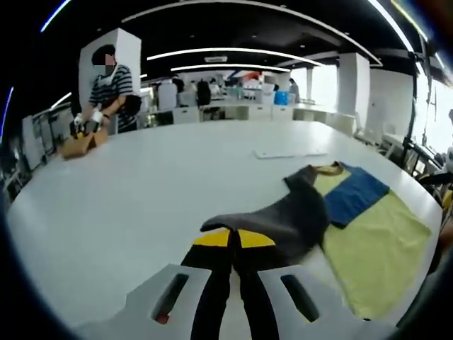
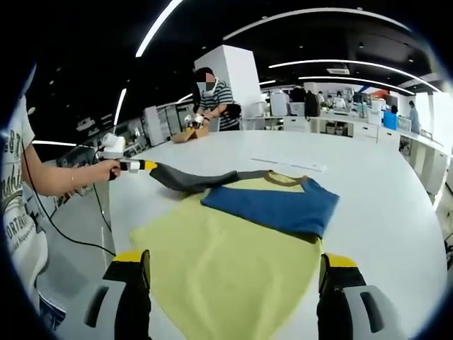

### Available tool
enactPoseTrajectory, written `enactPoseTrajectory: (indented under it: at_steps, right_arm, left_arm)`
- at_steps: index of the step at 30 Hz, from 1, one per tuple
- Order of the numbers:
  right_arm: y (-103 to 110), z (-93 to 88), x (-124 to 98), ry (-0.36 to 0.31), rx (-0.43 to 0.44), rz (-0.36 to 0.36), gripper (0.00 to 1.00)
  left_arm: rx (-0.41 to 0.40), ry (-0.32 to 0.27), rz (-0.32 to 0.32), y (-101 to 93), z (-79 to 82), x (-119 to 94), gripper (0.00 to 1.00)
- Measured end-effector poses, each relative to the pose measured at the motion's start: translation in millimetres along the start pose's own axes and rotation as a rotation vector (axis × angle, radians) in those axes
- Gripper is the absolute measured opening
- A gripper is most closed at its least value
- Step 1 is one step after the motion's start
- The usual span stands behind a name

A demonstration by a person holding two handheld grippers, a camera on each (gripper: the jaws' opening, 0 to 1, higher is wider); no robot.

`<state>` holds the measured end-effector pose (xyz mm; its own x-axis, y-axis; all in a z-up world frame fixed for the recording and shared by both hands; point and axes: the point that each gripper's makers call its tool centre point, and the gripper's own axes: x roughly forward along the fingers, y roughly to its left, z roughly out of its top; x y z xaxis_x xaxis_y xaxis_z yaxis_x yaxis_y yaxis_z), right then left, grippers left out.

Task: Fold the garment on the visible template until the final outline fits inside the template.

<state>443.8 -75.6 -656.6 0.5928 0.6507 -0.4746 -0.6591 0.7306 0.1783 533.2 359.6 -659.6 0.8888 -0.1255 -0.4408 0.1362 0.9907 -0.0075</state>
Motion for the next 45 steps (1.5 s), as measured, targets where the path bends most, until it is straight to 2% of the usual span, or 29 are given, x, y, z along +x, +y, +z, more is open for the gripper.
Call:
enactPoseTrajectory:
  at_steps: [5, 7, 9, 15, 31, 36, 41, 45]
  right_arm:
    - [0.5, 1.6, 0.6, 0.001, -0.006, 0.003, 0.99]
    - [-0.1, 1.1, 0.2, 0.004, -0.008, 0.001, 0.99]
    - [-0.2, -0.3, -0.5, 0.009, -0.013, 0.0, 0.99]
    - [-0.3, -3.8, -2.9, 0.021, -0.012, -0.005, 0.99]
    - [-0.2, -7.0, -5.4, 0.037, -0.004, -0.008, 0.99]
    - [-1.4, -4.6, -7.0, 0.029, -0.001, -0.014, 0.99]
    - [-3.9, -4.1, -11.3, 0.016, -0.013, -0.031, 0.99]
    - [-4.4, -3.4, -12.5, 0.007, -0.02, -0.04, 0.99]
  left_arm:
    - [0.019, 0.041, 0.056, 21.3, -11.4, 2.0, 0.0]
    - [0.072, 0.093, 0.124, 37.3, -19.4, -0.5, 0.0]
    - [0.131, 0.113, 0.156, 46.0, -22.3, -0.7, 0.0]
    - [0.1, 0.112, 0.163, 54.9, -27.6, 0.8, 0.0]
    - [0.145, 0.166, 0.209, 75.9, -39.2, -1.3, 0.0]
    - [0.121, 0.162, 0.218, 84.3, -41.7, 2.3, 0.0]
    - [0.165, 0.181, 0.229, 91.8, -43.2, 4.1, 0.0]
    - [0.169, 0.196, 0.249, 102.0, -48.8, 9.2, 0.0]
